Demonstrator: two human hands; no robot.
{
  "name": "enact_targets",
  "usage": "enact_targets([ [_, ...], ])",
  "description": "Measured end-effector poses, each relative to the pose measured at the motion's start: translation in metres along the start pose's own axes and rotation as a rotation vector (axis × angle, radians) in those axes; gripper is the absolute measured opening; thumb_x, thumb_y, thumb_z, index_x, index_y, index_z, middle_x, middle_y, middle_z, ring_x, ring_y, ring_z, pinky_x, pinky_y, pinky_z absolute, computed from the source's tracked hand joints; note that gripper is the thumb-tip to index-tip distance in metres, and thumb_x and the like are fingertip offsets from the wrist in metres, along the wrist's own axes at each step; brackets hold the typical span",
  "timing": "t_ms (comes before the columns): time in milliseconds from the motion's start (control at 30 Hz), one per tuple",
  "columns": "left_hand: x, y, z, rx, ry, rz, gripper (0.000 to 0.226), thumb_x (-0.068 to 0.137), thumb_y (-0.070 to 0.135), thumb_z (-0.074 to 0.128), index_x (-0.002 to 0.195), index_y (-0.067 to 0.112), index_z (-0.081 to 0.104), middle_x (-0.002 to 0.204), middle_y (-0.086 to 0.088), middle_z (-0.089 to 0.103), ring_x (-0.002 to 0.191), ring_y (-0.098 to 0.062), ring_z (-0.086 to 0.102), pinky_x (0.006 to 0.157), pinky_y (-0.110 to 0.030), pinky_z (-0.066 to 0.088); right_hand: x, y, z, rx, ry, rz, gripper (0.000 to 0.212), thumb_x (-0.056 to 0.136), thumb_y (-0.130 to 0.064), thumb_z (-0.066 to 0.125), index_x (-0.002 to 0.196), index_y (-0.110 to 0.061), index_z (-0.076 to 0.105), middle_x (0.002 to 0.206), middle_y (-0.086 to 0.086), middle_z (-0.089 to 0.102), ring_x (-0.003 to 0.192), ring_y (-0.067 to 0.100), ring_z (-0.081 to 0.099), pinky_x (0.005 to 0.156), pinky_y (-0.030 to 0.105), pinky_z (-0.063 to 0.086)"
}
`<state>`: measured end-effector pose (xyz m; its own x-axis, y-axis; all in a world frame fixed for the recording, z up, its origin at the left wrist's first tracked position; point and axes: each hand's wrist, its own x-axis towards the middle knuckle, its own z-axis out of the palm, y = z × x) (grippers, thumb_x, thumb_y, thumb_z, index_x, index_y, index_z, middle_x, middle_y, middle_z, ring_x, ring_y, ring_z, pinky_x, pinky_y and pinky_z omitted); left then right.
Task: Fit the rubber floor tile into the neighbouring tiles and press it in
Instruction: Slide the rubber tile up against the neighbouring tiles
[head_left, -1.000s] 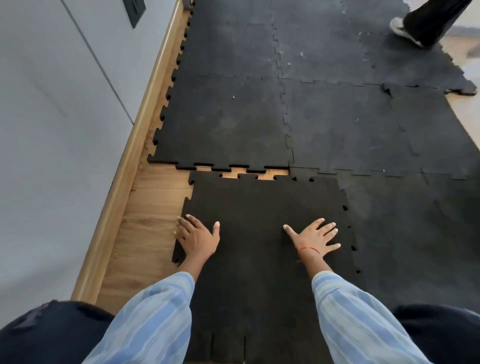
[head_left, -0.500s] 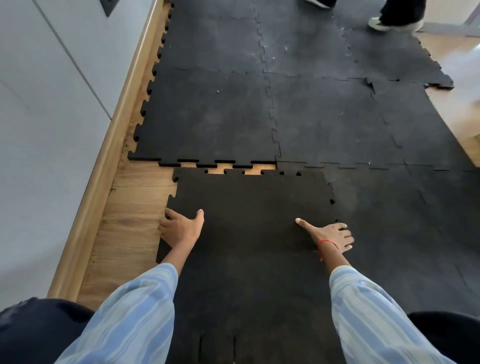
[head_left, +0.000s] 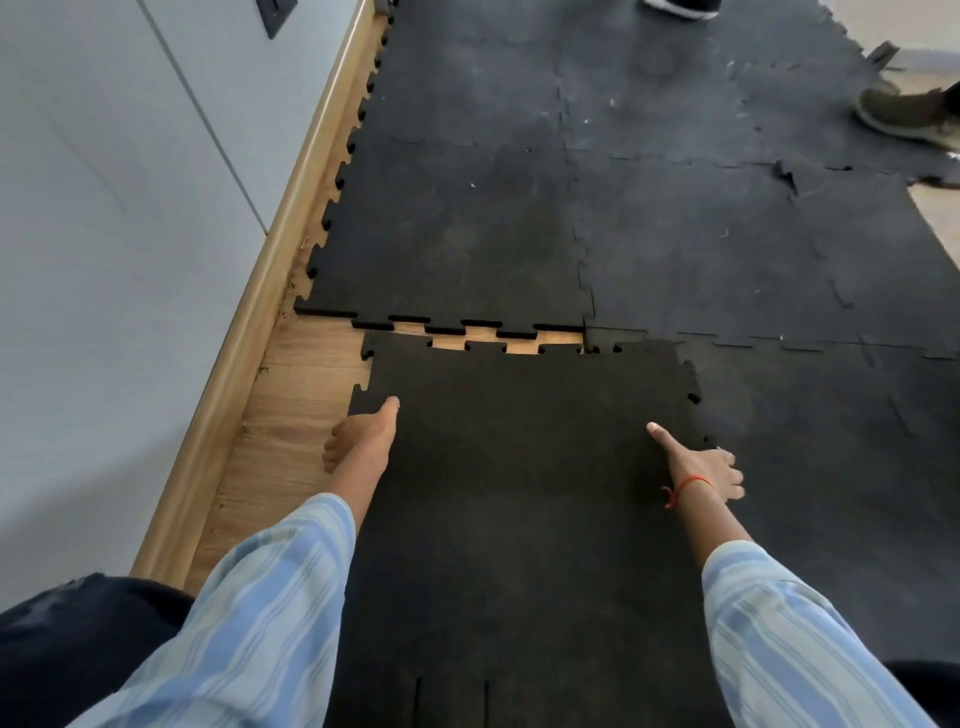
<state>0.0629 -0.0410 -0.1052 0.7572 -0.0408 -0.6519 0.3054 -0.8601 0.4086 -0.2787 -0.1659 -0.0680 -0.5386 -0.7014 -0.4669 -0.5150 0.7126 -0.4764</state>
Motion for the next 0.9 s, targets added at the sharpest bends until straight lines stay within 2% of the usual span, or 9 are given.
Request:
enact_targets([
  [100,0.006,0.003,-0.017,-0.176,-0.065,-0.050,0.084,0.071,0.058,0.072,0.133,0.007,0.045,0.131,-0.014,0.050,0.114,-0.032,0.051,0.089,-0.039,0.045,-0.005,-0.010,0.003,0.177,-0.023,-0.024,0.093,0.066,-0.059,0.075,0.136,-0.006,0.044,0.143,0.020,0.040,0.135,0.038,0.029,0.111,0.045,0.028],
  [233,0.014,0.007,-0.040,-0.260,-0.093,-0.058,0.096,0.065,0.056,0.079,0.138,0.006,0.041,0.136,-0.012,0.045,0.121,-0.031,0.048,0.090,-0.038,0.043,-0.016,-0.022,0.011,0.357,-0.045,-0.049,0.089,0.059,-0.062,0.077,0.128,-0.011,0.056,0.138,0.014,0.049,0.132,0.036,0.034,0.105,0.051,0.040],
  [433,0.040,0.024,-0.068,-0.309,-0.123,-0.013,0.104,0.062,0.059,0.080,0.144,0.013,0.035,0.145,-0.009,0.040,0.130,-0.031,0.042,0.101,-0.044,0.042,-0.022,-0.046,0.036,0.435,-0.164,-0.112,0.091,0.057,-0.061,0.079,0.131,-0.013,0.053,0.134,0.012,0.052,0.126,0.036,0.043,0.102,0.055,0.043],
  [567,0.063,0.028,-0.078,-0.224,-0.119,0.014,0.101,0.065,0.056,0.079,0.146,0.011,0.037,0.147,-0.012,0.042,0.134,-0.035,0.039,0.110,-0.050,0.034,-0.016,-0.048,0.058,0.307,-0.222,-0.174,0.088,0.056,-0.063,0.076,0.128,-0.016,0.057,0.129,0.013,0.057,0.123,0.037,0.048,0.100,0.054,0.045],
  [667,0.062,0.031,-0.072,-0.151,-0.179,0.029,0.093,0.075,0.049,0.073,0.148,0.010,0.031,0.152,-0.012,0.035,0.137,-0.035,0.035,0.111,-0.048,0.031,-0.027,-0.043,0.063,0.103,-0.126,-0.247,0.069,0.077,-0.051,0.068,0.130,-0.010,0.055,0.133,0.021,0.052,0.128,0.038,0.040,0.108,0.049,0.036],
  [733,0.051,0.035,-0.061,-0.037,-0.214,0.044,0.099,0.078,0.046,0.071,0.153,0.011,0.017,0.158,-0.013,0.021,0.141,-0.037,0.027,0.113,-0.049,0.028,-0.039,-0.040,0.068,-0.011,-0.015,-0.335,0.046,0.089,-0.035,0.058,0.123,-0.004,0.060,0.129,0.027,0.051,0.125,0.040,0.039,0.107,0.043,0.031],
  [800,0.039,0.037,-0.049,0.142,-0.195,0.083,0.105,0.080,0.048,0.069,0.155,0.008,0.006,0.160,-0.020,0.009,0.146,-0.041,0.015,0.117,-0.053,0.019,-0.055,-0.037,0.078,-0.072,0.007,-0.442,0.033,0.089,-0.026,0.055,0.110,-0.004,0.069,0.122,0.027,0.055,0.117,0.041,0.043,0.102,0.040,0.034],
  [900,0.028,0.037,-0.038,0.393,-0.161,0.130,0.112,0.084,0.060,0.060,0.153,0.008,-0.009,0.159,-0.024,-0.016,0.148,-0.040,-0.009,0.119,-0.050,0.005,-0.067,-0.028,0.100,-0.226,0.025,-0.530,0.039,0.084,-0.029,0.061,0.116,-0.007,0.064,0.125,0.023,0.049,0.118,0.042,0.039,0.101,0.043,0.034],
])
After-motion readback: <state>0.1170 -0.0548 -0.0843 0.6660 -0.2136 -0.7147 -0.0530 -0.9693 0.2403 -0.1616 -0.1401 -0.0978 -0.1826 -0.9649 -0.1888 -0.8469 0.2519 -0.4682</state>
